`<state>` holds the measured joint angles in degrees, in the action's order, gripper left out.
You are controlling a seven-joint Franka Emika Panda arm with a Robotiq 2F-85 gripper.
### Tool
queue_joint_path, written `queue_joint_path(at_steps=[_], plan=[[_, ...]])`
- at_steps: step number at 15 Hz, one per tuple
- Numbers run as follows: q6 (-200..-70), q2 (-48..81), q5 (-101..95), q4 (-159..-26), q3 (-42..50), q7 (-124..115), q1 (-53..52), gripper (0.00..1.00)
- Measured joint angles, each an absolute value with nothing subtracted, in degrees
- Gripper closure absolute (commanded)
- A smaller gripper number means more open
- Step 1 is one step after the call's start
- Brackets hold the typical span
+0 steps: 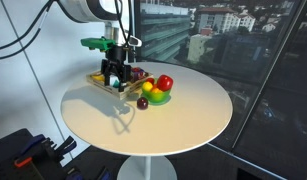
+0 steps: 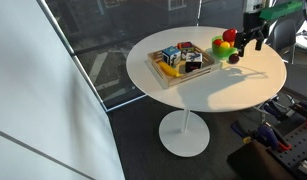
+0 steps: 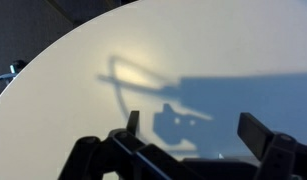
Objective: Pick up the brown plum toy from the green bowl and put it on the table
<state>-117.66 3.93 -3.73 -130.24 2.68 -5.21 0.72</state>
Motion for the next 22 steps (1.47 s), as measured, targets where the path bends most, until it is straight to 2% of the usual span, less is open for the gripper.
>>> queue_joint_path(at_steps=[9, 22], plan=[[-110.31, -5.13, -3.73, -129.96, 1.42, -6.91, 0.7, 0.0], [-113.94, -13.99, -2.78, -132.17, 0.15, -4.9, 0.08, 0.0]])
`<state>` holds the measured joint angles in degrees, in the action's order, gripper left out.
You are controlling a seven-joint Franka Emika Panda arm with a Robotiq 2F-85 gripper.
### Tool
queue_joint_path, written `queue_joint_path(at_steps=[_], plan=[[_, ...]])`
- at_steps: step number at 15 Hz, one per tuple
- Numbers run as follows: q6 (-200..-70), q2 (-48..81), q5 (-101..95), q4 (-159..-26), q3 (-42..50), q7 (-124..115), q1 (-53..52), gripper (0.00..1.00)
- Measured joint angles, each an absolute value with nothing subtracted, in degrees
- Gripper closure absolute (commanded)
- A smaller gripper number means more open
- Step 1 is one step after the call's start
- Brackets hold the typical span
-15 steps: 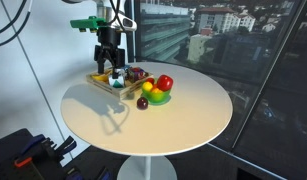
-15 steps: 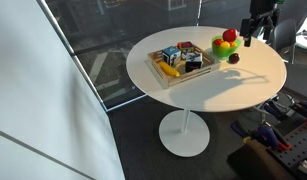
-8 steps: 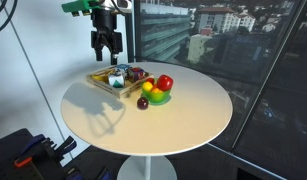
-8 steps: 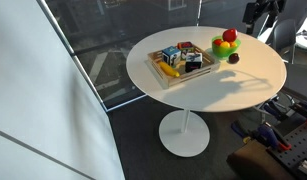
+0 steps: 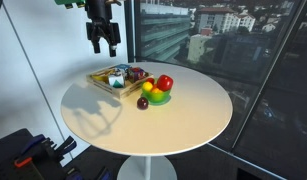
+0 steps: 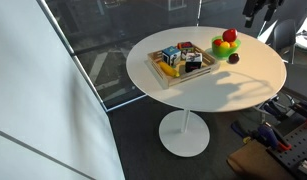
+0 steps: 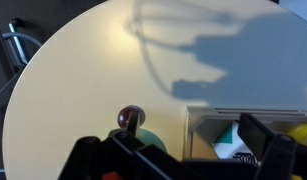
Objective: Pick up the brown plum toy from the green bowl and put it on the table
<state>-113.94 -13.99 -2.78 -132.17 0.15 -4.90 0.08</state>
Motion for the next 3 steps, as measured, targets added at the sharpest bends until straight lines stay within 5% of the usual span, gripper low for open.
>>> queue_joint_path(at_steps=[3], plan=[[-113.94, -14.15, -2.0, -132.34, 0.15, -4.3, 0.05, 0.0]])
